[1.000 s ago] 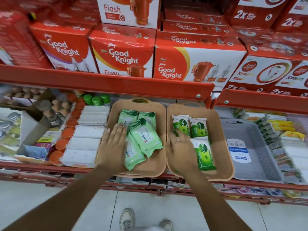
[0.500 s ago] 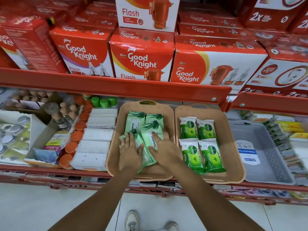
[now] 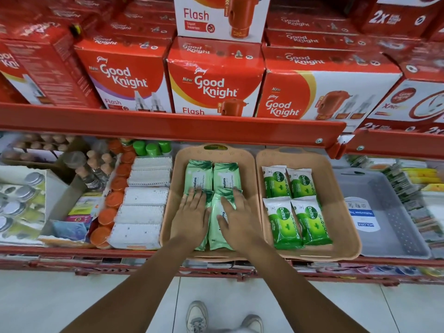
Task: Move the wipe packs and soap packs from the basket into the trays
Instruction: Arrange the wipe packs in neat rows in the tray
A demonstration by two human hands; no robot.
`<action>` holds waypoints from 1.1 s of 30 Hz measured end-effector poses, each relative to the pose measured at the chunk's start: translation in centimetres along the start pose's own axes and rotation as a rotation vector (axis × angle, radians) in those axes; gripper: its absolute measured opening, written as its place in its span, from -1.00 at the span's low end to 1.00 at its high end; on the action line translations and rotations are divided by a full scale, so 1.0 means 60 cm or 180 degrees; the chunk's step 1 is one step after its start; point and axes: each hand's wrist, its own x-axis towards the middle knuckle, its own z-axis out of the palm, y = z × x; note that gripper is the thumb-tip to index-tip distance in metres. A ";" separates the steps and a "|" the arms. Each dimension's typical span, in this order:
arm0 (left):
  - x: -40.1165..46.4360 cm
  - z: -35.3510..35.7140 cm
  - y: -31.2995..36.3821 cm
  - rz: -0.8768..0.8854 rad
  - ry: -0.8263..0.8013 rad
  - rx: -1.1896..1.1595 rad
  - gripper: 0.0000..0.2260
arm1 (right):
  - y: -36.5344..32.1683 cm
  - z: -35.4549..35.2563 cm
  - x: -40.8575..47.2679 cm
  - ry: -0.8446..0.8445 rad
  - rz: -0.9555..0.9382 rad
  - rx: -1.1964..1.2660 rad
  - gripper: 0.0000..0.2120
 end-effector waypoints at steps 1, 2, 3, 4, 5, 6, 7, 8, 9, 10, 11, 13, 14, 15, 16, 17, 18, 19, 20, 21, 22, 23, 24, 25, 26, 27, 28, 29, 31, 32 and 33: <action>0.001 0.001 0.002 -0.0010 0.0009 -0.0040 -0.31 | -0.003 0.003 0.012 -0.0025 -0.0085 -0.0016 -0.48; 0.002 0.001 0.004 -0.0017 0.0005 -0.0090 -0.32 | -0.004 0.005 0.023 -0.0052 -0.0146 -0.0039 -0.48; 0.003 0.003 0.006 -0.0014 -0.0012 -0.0135 -0.33 | -0.004 0.009 0.032 -0.0078 -0.0172 -0.0050 -0.48; 0.004 0.004 0.006 -0.0008 -0.0039 -0.0158 -0.32 | -0.004 0.012 0.039 -0.0121 -0.0167 -0.0046 -0.48; 0.005 0.006 0.005 -0.0006 -0.0066 -0.0156 -0.32 | -0.002 0.016 0.043 -0.0188 -0.0151 -0.0049 -0.48; 0.005 0.006 0.004 -0.0013 -0.0080 -0.0139 -0.32 | -0.001 0.020 0.046 -0.0254 -0.0140 -0.0071 -0.47; 0.005 0.007 0.002 -0.0037 -0.0078 -0.0123 -0.31 | 0.000 0.024 0.046 -0.0304 -0.0136 -0.0101 -0.47; 0.004 0.007 0.000 -0.0085 -0.0063 -0.0119 -0.31 | -0.001 0.027 0.047 -0.0335 -0.0139 -0.0129 -0.46; 0.004 0.008 0.000 -0.0149 -0.0037 -0.0128 -0.31 | -0.001 0.028 0.046 -0.0349 -0.0147 -0.0147 -0.46; 0.003 0.009 0.000 -0.0212 -0.0010 -0.0142 -0.31 | -0.002 0.029 0.046 -0.0352 -0.0156 -0.0156 -0.45; 0.003 0.009 0.000 -0.0255 0.0003 -0.0158 -0.30 | -0.002 0.030 0.047 -0.0347 -0.0160 -0.0153 -0.45; 0.001 0.010 0.000 -0.0282 -0.0047 -0.0162 -0.29 | -0.003 0.033 0.041 -0.0279 -0.0126 -0.0137 -0.44; -0.002 0.009 0.000 -0.0295 -0.0079 -0.0149 -0.29 | -0.005 0.036 0.035 -0.0176 -0.0076 -0.0123 -0.43; -0.007 0.009 0.001 -0.0315 -0.0085 -0.0132 -0.29 | -0.006 0.041 0.026 -0.0052 0.0002 -0.0094 -0.42; -0.013 0.008 0.002 -0.0352 -0.0060 -0.0130 -0.30 | -0.008 0.045 0.016 0.0047 0.0103 -0.0053 -0.40; -0.020 0.007 0.003 -0.0409 -0.0017 -0.0163 -0.33 | -0.009 0.050 0.009 0.0085 0.0203 -0.0006 -0.38; -0.026 0.006 0.004 -0.0483 0.0008 -0.0240 -0.38 | -0.011 0.055 0.003 0.0065 0.0285 0.0048 -0.36; -0.030 0.004 0.005 -0.0559 -0.0005 -0.0349 -0.43 | -0.013 0.058 0.001 0.0021 0.0340 0.0108 -0.34; -0.031 0.002 0.005 -0.0629 -0.0039 -0.0493 -0.47 | -0.015 0.058 0.002 -0.0027 0.0369 0.0171 -0.34; -0.031 -0.002 0.004 -0.0695 -0.0066 -0.0643 -0.47 | -0.017 0.057 0.004 -0.0085 0.0382 0.0239 -0.33; -0.030 -0.004 0.003 -0.0749 -0.0087 -0.0751 -0.47 | -0.020 0.054 0.007 -0.0162 0.0393 0.0302 -0.33; -0.028 -0.007 0.002 -0.0788 -0.0110 -0.0792 -0.47 | -0.021 0.051 0.009 -0.0247 0.0413 0.0339 -0.33; -0.025 -0.009 0.002 -0.0815 -0.0140 -0.0773 -0.47 | -0.021 0.047 0.012 -0.0330 0.0444 0.0338 -0.33; -0.020 -0.011 0.003 -0.0832 -0.0187 -0.0709 -0.46 | -0.021 0.042 0.015 -0.0399 0.0479 0.0306 -0.34; -0.015 -0.013 0.005 -0.0847 -0.0254 -0.0626 -0.47 | -0.020 0.036 0.019 -0.0449 0.0503 0.0259 -0.34; -0.010 -0.018 0.008 -0.0860 -0.0329 -0.0542 -0.47 | -0.019 0.031 0.024 -0.0492 0.0511 0.0209 -0.34; -0.004 -0.024 0.011 -0.0872 -0.0390 -0.0463 -0.48 | -0.020 0.024 0.029 -0.0545 0.0512 0.0158 -0.34; 0.001 -0.032 0.015 -0.0867 -0.0426 -0.0382 -0.50 | -0.021 0.018 0.035 -0.0609 0.0511 0.0118 -0.34; 0.010 -0.052 0.021 -0.0871 -0.0334 -0.0270 -0.60 | -0.019 0.007 0.044 -0.0705 0.0513 0.0149 -0.37; 0.016 -0.064 0.022 -0.0910 -0.0197 -0.0266 -0.70 | -0.016 0.002 0.048 -0.0727 0.0514 0.0228 -0.41; 0.022 -0.077 0.022 -0.0962 -0.0094 -0.0296 -0.77 | -0.011 -0.001 0.050 -0.0751 0.0519 0.0316 -0.46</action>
